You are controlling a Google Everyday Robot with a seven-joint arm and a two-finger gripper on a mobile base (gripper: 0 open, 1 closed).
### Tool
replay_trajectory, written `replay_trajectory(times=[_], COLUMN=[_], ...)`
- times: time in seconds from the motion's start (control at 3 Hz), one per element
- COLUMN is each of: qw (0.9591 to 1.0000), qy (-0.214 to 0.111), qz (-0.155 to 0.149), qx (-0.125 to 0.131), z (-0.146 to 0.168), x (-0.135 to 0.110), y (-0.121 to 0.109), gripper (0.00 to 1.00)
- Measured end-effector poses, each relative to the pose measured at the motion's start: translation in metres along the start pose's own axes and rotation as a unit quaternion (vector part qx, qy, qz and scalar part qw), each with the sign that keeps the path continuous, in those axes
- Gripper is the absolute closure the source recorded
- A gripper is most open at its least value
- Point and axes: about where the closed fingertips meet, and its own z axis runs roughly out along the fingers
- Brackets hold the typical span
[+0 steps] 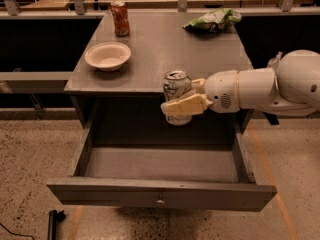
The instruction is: Place 7up can into top drawer
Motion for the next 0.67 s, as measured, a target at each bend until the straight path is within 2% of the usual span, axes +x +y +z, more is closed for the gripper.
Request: replay_trajectory(times=[0.33, 0.67], qw=[0.9998, 0.997], qy=[-0.009, -0.03], qz=[-0.019, -0.069], qx=[-0.006, -0.014], z=[0.016, 0.062], x=[0.017, 0.059], y=[0.0, -0.005], gripper=[1.0, 1.0])
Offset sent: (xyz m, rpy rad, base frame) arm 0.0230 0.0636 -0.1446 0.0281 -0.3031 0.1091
